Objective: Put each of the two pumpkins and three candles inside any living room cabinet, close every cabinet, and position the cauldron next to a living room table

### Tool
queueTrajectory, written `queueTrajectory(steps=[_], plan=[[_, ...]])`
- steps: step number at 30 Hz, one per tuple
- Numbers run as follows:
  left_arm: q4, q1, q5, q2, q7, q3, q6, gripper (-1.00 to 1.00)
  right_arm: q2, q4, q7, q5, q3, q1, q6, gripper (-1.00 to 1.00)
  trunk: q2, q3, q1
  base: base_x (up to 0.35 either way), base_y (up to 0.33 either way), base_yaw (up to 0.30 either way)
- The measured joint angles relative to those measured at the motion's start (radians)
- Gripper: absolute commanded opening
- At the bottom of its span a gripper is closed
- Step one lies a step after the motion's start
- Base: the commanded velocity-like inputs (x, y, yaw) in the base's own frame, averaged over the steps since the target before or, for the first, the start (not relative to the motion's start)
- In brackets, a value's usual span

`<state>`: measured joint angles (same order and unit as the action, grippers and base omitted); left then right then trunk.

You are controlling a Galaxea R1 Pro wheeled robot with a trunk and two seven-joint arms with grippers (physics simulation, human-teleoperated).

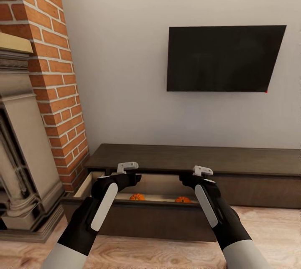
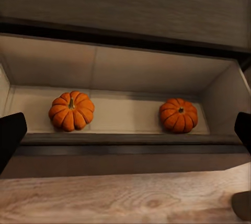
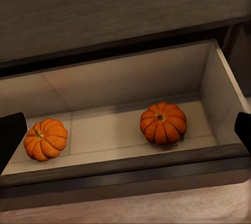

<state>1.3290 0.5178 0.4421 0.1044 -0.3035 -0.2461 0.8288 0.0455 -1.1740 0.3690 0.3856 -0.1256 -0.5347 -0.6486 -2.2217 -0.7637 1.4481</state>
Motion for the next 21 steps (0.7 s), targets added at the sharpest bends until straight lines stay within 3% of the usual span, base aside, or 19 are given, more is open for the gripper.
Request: queueTrajectory(steps=[6, 13, 21], plan=[[0.0, 0.0, -0.001, 0.0, 0.0, -0.003, 0.0, 1.0, 0.0, 0.0, -0.001, 0.0, 0.0, 0.0, 0.0, 1.0, 0.042, 0.019, -0.023, -0.043, 0.006, -0.001], [0.0, 0.0, -0.001, 0.0, 0.0, -0.003, 0.0, 1.0, 0.0, 0.001, 0.0, 0.0, 0.0, 0.0, 0.0, 1.0, 0.091, 0.047, -0.05, -0.22, 0.076, -0.108], [0.0, 0.0, -0.002, 0.0, 0.0, -0.004, 0.0, 1.0, -0.001, 0.0, 0.0, 0.0, 0.001, 0.0, 0.0, 1.0, 0.147, 0.075, -0.081, -0.035, 0.01, -0.032]])
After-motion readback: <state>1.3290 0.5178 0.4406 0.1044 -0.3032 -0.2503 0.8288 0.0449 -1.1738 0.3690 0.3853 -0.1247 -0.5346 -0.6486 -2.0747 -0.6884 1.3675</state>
